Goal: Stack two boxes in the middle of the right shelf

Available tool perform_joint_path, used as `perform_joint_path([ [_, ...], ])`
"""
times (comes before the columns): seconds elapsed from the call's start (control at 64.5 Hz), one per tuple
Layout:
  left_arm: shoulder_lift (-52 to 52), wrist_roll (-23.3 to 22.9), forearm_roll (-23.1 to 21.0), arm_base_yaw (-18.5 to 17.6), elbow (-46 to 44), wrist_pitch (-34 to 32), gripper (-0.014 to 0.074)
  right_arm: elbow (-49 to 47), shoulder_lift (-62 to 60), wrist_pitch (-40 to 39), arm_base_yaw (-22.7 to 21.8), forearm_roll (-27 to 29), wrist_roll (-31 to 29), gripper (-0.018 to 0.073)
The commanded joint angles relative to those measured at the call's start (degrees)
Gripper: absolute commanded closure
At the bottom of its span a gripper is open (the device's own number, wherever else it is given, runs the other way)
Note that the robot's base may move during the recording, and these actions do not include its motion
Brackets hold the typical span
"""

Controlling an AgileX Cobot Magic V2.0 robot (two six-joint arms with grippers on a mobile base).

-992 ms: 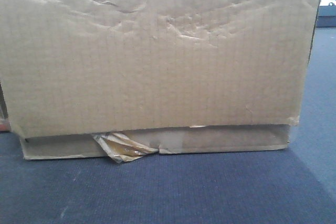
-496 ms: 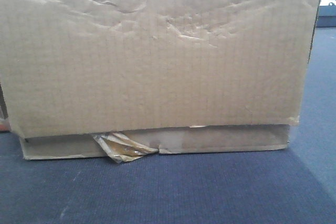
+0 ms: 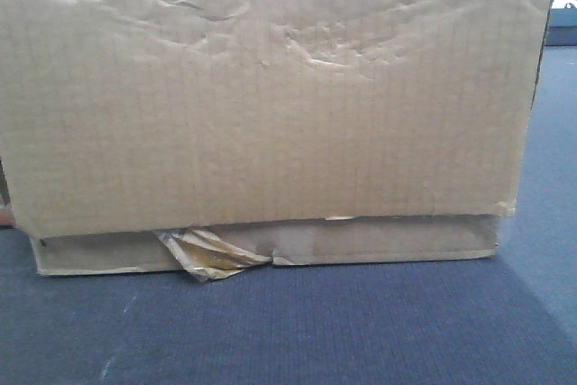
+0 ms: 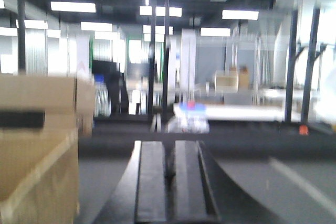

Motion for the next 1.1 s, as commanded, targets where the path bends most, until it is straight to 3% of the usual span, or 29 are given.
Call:
perform_joint_path([
  [0.0, 1.1, 0.2, -0.2, -0.2, -8.6, 7.4, 0.0707, -7.8, 1.0, 3.3, -0.2, 0.1, 0.1, 0.0721],
  [0.186, 10.5, 0.2, 0.7, -0.2, -25.0, 22.4, 0.0701, -22.8, 11.7, 17.9, -0.2, 0.1, 0.1, 0.0718],
  [0.248, 14.4, 0.2, 0.7, -0.2, -29.2, 25.8, 0.0658, -26.3, 16.4, 20.7, -0.2, 0.1, 0.1, 0.0686],
  [0.388, 23.5, 0.2, 0.8, -0.2, -33.8, 32.1, 0.0475, -30.2, 25.7, 22.4, -0.2, 0.1, 0.0, 0.0449],
  [0.512, 27.7, 0.2, 0.8, -1.4, -34.1, 31.6, 0.0255, -30.6, 32.8, 20.5, -0.2, 0.1, 0.0, 0.0186],
  [0.636, 30.9, 0.2, 0.8, -1.5, -34.1, 31.9, 0.0063, -30.6, 37.5, 20.0, -0.2, 0.1, 0.0, -0.0013],
  [0.713, 32.6, 0.2, 1.1, -1.9, -34.4, 31.9, -0.0008, -30.6, 39.2, 19.3, -0.1, 0.0, 0.0, -0.0010],
  [0.884, 40.9, 0.2, 1.0, -2.0, -39.3, 34.4, 0.0020, -30.6, 40.0, 17.0, 1.8, 0.0, 0.0, -0.0010],
  [0.961, 45.7, 0.2, 1.1, -1.9, -44.4, 40.0, 0.0029, -30.6, 40.0, 16.7, 2.9, -0.3, 0.0, -0.0010],
  [1.085, 57.2, 0.2, 2.4, -1.2, -55.3, 55.1, 0.0029, -30.6, 40.0, 16.7, 3.9, -0.3, 0.0, -0.0010],
])
